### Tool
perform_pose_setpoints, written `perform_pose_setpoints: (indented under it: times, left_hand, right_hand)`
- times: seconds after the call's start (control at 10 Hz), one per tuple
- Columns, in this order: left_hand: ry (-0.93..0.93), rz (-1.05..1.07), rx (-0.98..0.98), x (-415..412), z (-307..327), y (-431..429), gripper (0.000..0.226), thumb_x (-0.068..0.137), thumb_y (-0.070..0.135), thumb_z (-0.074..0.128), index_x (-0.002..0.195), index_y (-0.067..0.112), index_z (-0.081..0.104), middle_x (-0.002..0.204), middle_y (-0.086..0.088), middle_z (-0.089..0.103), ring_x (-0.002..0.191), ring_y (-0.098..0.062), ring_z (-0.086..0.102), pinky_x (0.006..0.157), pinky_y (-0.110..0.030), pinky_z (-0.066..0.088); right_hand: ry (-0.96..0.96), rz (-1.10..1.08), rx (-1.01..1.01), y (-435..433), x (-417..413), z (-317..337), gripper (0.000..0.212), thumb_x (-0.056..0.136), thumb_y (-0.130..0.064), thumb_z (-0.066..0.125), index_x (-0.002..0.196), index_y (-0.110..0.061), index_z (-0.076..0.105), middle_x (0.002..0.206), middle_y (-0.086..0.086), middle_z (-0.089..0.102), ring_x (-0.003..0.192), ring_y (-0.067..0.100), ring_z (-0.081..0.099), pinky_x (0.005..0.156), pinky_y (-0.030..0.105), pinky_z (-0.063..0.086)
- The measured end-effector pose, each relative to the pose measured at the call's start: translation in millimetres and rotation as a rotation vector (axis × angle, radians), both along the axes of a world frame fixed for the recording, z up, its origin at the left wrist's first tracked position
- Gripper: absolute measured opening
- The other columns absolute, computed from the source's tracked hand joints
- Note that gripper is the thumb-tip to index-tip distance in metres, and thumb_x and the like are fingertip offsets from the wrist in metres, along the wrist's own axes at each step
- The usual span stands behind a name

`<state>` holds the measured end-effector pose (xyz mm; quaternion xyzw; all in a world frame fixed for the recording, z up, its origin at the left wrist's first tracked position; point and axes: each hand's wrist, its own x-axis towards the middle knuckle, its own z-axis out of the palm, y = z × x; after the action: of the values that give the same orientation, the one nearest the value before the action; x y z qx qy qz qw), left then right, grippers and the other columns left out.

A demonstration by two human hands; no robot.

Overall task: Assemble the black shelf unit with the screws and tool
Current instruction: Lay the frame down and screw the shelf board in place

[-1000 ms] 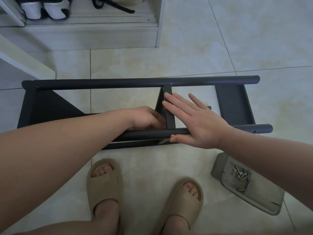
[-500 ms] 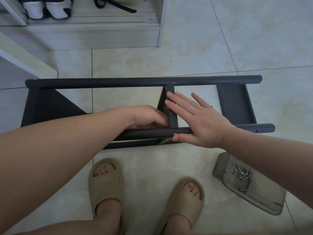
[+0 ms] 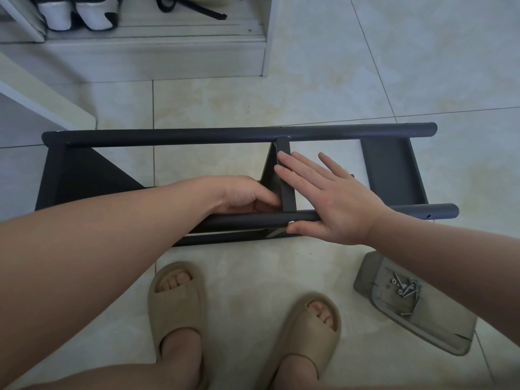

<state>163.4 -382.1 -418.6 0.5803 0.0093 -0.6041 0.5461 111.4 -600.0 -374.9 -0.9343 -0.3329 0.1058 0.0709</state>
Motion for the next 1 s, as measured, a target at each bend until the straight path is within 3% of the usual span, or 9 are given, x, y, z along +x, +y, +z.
perform_pose_setpoints:
  times: [0.2, 0.4, 0.5, 0.6, 0.7, 0.8, 0.9, 1.0]
  left_hand:
    - [-0.030, 0.024, -0.006, -0.2, -0.3, -1.5, 0.031, 0.095, 0.008, 0.055, 0.080, 0.015, 0.082, 0.087, -0.008, 0.077, 0.081, -0.019, 0.073, 0.085, -0.031, 0.056]
    - [-0.008, 0.011, -0.013, -0.4, 1.0, -1.4, 0.025, 0.095, 0.013, 0.053, 0.098, 0.008, 0.078, 0.099, -0.014, 0.074, 0.092, -0.024, 0.069, 0.097, -0.039, 0.052]
    - [-0.083, -0.025, 0.005, -0.8, -0.7, -2.9, 0.033, 0.098, 0.012, 0.053, 0.078, 0.015, 0.079, 0.076, -0.003, 0.074, 0.069, -0.013, 0.070, 0.065, -0.022, 0.055]
    - [-0.081, -0.036, 0.007, -0.4, -1.0, -1.0, 0.029, 0.097, 0.011, 0.054, 0.082, 0.015, 0.078, 0.081, -0.005, 0.075, 0.073, -0.017, 0.070, 0.072, -0.027, 0.056]
    - [-0.024, -0.034, -0.026, 0.0, 0.5, 0.5, 0.024, 0.093, 0.012, 0.055, 0.097, 0.012, 0.079, 0.102, -0.012, 0.074, 0.096, -0.027, 0.068, 0.098, -0.042, 0.050]
    - [0.008, -0.018, -0.043, 0.6, -0.1, 0.8, 0.034, 0.081, 0.017, 0.060, 0.112, 0.005, 0.071, 0.109, -0.016, 0.071, 0.106, -0.032, 0.063, 0.106, -0.046, 0.045]
    - [-0.047, -0.051, -0.041, 0.2, -0.8, -0.4, 0.022, 0.091, 0.016, 0.058, 0.094, 0.015, 0.079, 0.094, -0.007, 0.075, 0.087, -0.020, 0.070, 0.085, -0.032, 0.055]
    - [-0.088, -0.051, -0.021, -1.2, -0.6, -1.5, 0.019, 0.085, 0.021, 0.062, 0.095, 0.012, 0.075, 0.093, -0.009, 0.074, 0.086, -0.023, 0.068, 0.085, -0.034, 0.052]
  right_hand:
    - [-0.003, 0.002, -0.006, -0.3, 0.4, 0.0, 0.092, 0.092, -0.076, 0.032, 0.163, -0.021, 0.010, 0.170, -0.007, -0.003, 0.157, 0.013, -0.003, 0.127, 0.047, 0.004]
    - [-0.001, 0.002, 0.000, 0.5, -0.1, 0.2, 0.093, 0.092, -0.077, 0.032, 0.163, -0.021, 0.011, 0.170, -0.006, -0.002, 0.157, 0.013, -0.002, 0.127, 0.048, 0.005]
    - [-0.002, 0.001, -0.005, 0.4, -0.3, 0.9, 0.093, 0.092, -0.077, 0.031, 0.163, -0.021, 0.011, 0.169, -0.007, -0.003, 0.157, 0.013, -0.002, 0.127, 0.048, 0.005]
    - [0.001, 0.000, -0.014, 0.4, -0.1, 1.6, 0.093, 0.091, -0.077, 0.030, 0.163, -0.021, 0.011, 0.169, -0.006, -0.003, 0.157, 0.014, -0.002, 0.127, 0.048, 0.006]
    - [0.005, 0.001, -0.016, 0.7, -0.3, 2.3, 0.093, 0.091, -0.077, 0.030, 0.163, -0.021, 0.011, 0.170, -0.006, -0.003, 0.157, 0.014, -0.002, 0.127, 0.048, 0.006]
    - [0.005, 0.001, -0.015, 0.9, -0.6, 2.8, 0.092, 0.092, -0.077, 0.030, 0.163, -0.021, 0.012, 0.169, -0.007, -0.003, 0.157, 0.014, -0.001, 0.127, 0.048, 0.006]
    - [0.005, -0.002, -0.013, 1.0, -1.0, 2.7, 0.092, 0.092, -0.076, 0.030, 0.163, -0.022, 0.012, 0.169, -0.007, -0.003, 0.157, 0.014, -0.001, 0.127, 0.048, 0.005]
    - [-0.002, -0.003, -0.017, 1.1, -1.0, 2.3, 0.091, 0.092, -0.076, 0.030, 0.163, -0.022, 0.012, 0.169, -0.007, -0.002, 0.157, 0.014, -0.001, 0.127, 0.048, 0.005]
